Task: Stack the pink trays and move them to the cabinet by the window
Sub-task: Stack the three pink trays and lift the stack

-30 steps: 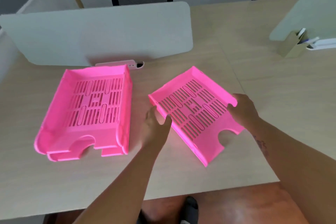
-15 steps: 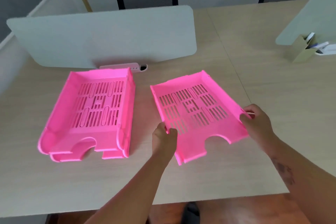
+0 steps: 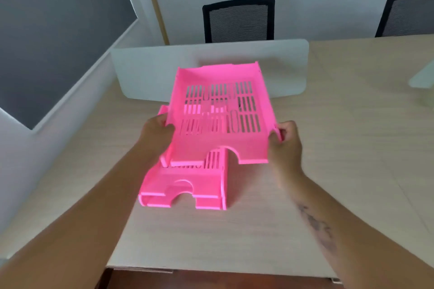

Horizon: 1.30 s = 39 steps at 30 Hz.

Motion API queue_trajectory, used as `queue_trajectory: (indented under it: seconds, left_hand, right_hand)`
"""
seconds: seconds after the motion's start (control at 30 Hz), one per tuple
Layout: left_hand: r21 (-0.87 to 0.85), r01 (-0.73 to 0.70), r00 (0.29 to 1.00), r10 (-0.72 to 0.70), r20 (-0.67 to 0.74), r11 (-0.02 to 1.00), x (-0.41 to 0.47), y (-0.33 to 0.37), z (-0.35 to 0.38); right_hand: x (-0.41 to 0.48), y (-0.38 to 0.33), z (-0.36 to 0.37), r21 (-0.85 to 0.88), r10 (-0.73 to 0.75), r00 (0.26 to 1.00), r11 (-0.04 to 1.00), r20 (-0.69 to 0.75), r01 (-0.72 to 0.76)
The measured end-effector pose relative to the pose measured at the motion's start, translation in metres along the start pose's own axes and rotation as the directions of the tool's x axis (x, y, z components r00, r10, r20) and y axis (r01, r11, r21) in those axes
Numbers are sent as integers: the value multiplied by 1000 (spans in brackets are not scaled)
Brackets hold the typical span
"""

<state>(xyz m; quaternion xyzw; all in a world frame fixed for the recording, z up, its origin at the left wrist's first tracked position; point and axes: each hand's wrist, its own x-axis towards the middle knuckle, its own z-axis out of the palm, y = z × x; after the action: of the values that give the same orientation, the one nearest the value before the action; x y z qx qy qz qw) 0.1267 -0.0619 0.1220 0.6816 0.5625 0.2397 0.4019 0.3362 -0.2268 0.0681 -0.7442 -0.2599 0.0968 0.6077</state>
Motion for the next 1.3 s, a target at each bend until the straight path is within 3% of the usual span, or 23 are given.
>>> queue_trajectory:
  seconds: [0.17, 0.37, 0.67, 0.9, 1.13, 1.3]
  left_hand:
    - [85, 67, 995, -60, -76, 994, 23, -67, -54]
    - [42, 84, 994, -87, 72, 996, 32, -117, -62]
    - [-44, 78, 963, -64, 261, 996, 45, -127, -63]
    - [-294, 224, 956, -150, 253, 929, 14, -170, -54]
    - [-265, 235, 964, -190, 185, 935, 23, -179, -41]
    - [-352, 235, 966, -177, 189, 906, 9, -201, -41]
  right_hand:
    - [-57, -9, 77, 22, 37, 994, 999, 100, -40]
    - [-89, 8, 110, -50, 79, 987, 996, 137, -73]
    - [-101, 26, 122, -166, 146, 979, 979, 145, -121]
    - [-98, 30, 115, -232, 256, 934, 952, 249, -199]
    - [-89, 32, 116, -208, 286, 924, 949, 253, -236]
    - [-106, 36, 112, -101, 336, 907, 942, 254, -321]
